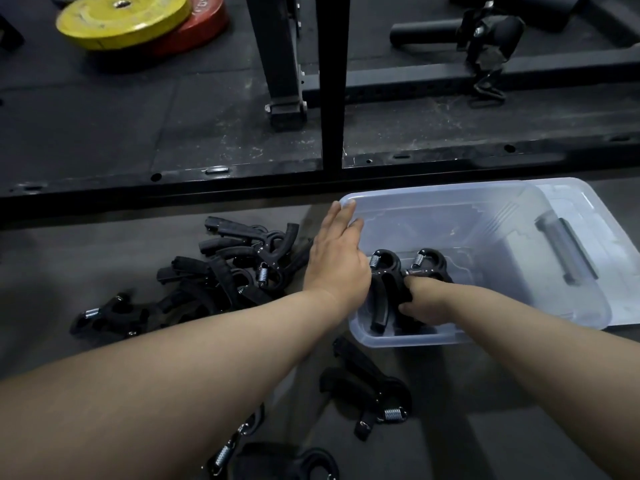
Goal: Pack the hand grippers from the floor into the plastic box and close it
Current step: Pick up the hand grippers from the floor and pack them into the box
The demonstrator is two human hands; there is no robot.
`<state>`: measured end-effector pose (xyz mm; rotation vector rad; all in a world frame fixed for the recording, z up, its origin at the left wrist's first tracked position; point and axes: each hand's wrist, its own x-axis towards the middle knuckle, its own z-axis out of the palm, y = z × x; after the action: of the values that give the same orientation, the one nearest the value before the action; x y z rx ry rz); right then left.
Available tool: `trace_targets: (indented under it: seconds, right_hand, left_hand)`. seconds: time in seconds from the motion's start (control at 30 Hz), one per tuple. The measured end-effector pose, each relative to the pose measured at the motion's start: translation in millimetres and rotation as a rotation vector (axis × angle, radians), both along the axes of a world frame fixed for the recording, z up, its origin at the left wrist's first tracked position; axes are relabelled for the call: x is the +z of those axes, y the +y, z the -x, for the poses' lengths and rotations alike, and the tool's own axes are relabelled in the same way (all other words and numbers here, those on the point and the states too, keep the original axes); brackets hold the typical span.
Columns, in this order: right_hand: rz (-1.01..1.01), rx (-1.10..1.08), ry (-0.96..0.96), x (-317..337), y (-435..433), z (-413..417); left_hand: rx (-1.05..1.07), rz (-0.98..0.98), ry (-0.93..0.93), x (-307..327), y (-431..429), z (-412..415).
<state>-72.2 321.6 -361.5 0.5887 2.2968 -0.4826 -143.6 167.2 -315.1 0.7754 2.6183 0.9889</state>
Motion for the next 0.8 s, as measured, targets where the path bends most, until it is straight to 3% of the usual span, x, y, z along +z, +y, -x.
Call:
trace_targets:
  seconds: [0.2,0.3,0.43,0.53,0.63,0.8]
  right_hand:
    - [0.023,0.003,-0.001,-11,6,1]
    - [-0.061,0.056,0.042,-7,3,3]
    - [-0.053,0.035,0.294,20,-8,5]
    - [0.189,-0.23,0.606,47,-38,7]
    - [0.344,-0.269,0.784,69,-73,-5]
    - [0.123,-0.045,0.772,61,-91,-30]
  left_hand:
    - [0.01,0.006,0.015,0,0,2]
    - [0.001,0.011,0.012,-2,0,1]
    - [-0.015,0.008,-0.011,-3,0,3]
    - [-0.051,0.044,0.019,-3,-1,6]
    - [-0.097,0.077,0.022,-3,-10,5]
    - [-0.146,0.071,0.059,-3,-48,-19]
